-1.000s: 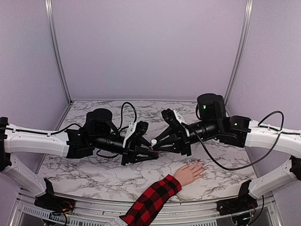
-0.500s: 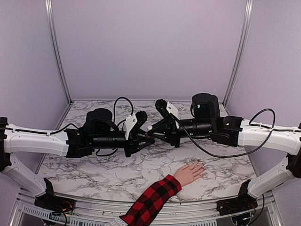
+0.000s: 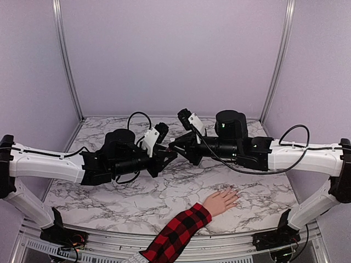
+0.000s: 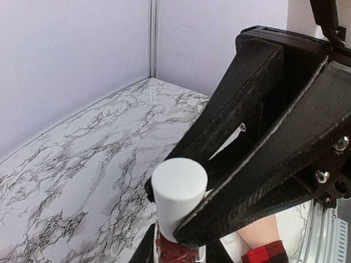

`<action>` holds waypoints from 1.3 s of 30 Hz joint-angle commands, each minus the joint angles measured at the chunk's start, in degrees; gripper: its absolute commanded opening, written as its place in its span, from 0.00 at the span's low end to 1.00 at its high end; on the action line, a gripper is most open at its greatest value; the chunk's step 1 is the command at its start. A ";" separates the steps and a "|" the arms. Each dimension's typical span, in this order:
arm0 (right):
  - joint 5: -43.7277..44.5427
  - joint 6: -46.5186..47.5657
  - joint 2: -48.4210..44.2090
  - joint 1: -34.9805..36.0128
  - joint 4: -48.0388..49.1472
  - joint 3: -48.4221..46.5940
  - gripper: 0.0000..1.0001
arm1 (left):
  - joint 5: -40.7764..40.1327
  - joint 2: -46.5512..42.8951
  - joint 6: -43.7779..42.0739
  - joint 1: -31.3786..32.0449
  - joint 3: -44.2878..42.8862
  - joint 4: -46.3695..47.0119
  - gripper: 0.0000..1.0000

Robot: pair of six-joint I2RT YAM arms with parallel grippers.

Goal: Paint the nails
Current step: Screw the nail polish bottle cap onto the nail polish bottle.

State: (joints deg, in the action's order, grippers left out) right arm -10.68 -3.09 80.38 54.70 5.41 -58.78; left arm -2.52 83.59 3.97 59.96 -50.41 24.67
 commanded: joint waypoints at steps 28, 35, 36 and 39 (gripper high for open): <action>-29.40 14.55 -15.75 -1.01 -7.44 3.33 0.54 | 43.22 -0.92 -10.88 -0.57 -2.43 3.92 0.00; -38.54 15.64 -14.60 -0.67 -8.18 2.33 0.51 | 53.63 0.50 -11.21 0.56 -3.45 3.81 0.00; -39.00 15.66 -14.32 -0.55 -8.33 2.09 0.51 | 54.20 0.68 -11.21 0.65 -3.58 3.81 0.00; -39.85 16.13 -13.22 0.04 -9.51 1.12 0.49 | 54.98 1.22 -11.09 0.77 -3.85 3.65 0.00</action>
State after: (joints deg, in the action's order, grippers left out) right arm -45.98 11.49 65.82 54.02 -2.09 -54.52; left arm 46.96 83.70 -6.52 60.36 -52.07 28.10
